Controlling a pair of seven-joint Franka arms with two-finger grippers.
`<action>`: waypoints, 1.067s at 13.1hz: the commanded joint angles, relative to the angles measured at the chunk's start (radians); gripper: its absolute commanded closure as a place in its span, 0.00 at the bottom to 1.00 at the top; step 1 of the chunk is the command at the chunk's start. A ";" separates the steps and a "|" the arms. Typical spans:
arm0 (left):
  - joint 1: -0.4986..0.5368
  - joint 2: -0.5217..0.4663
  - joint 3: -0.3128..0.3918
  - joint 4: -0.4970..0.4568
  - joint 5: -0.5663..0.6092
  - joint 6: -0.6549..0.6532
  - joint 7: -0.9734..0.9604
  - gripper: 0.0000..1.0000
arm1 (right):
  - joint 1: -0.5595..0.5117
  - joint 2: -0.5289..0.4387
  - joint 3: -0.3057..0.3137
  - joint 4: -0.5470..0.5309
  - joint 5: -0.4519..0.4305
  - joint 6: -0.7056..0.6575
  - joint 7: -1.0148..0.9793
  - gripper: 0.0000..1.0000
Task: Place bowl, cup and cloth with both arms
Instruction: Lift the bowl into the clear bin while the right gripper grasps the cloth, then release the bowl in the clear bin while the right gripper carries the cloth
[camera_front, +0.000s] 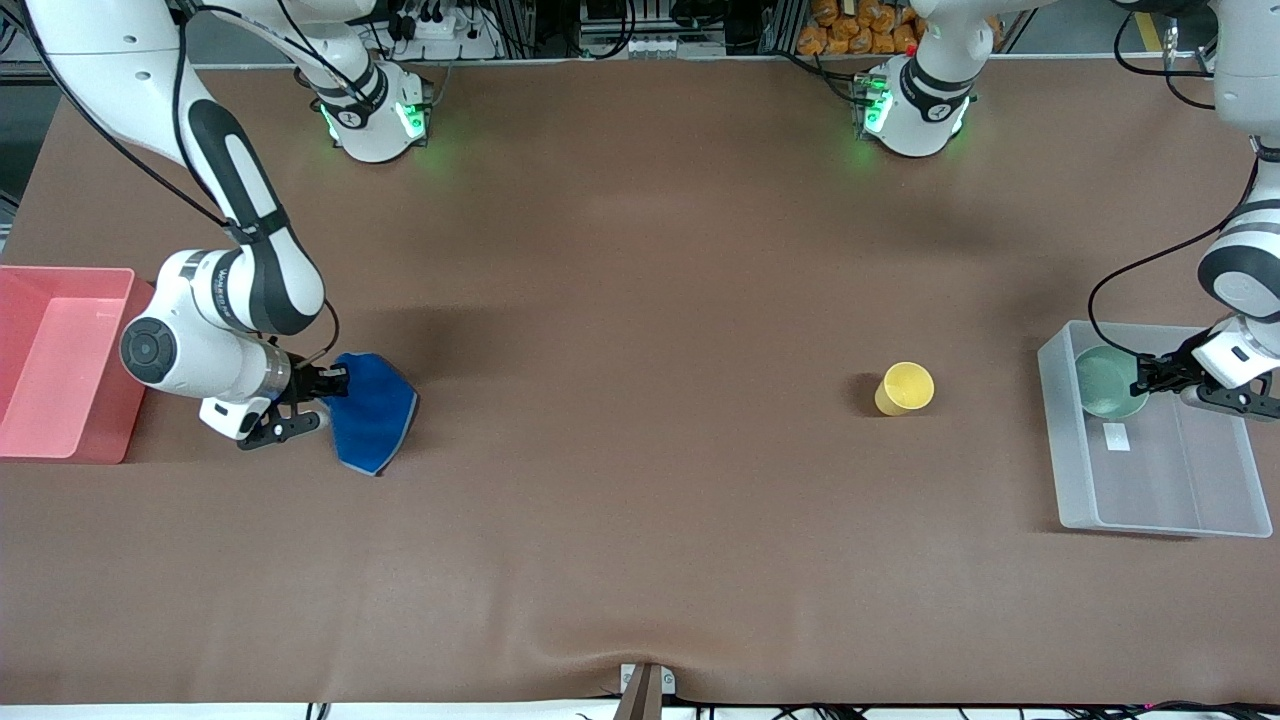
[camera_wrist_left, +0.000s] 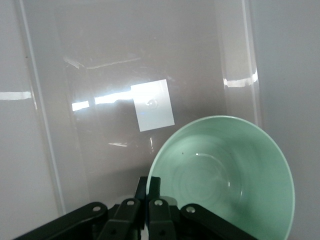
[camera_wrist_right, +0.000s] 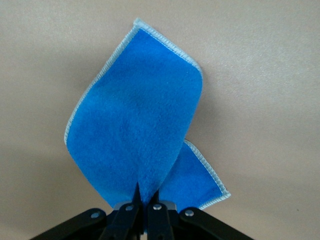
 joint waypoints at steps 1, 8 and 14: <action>-0.015 0.016 0.001 0.003 -0.028 0.027 0.030 0.79 | -0.008 -0.077 -0.002 -0.011 0.023 -0.024 -0.009 1.00; -0.036 0.000 0.009 0.072 -0.012 0.009 0.026 0.13 | -0.069 -0.244 -0.019 0.104 0.009 -0.372 -0.011 1.00; -0.076 -0.025 0.026 0.298 0.130 -0.307 -0.196 0.11 | -0.233 -0.300 -0.040 0.248 -0.225 -0.688 -0.048 1.00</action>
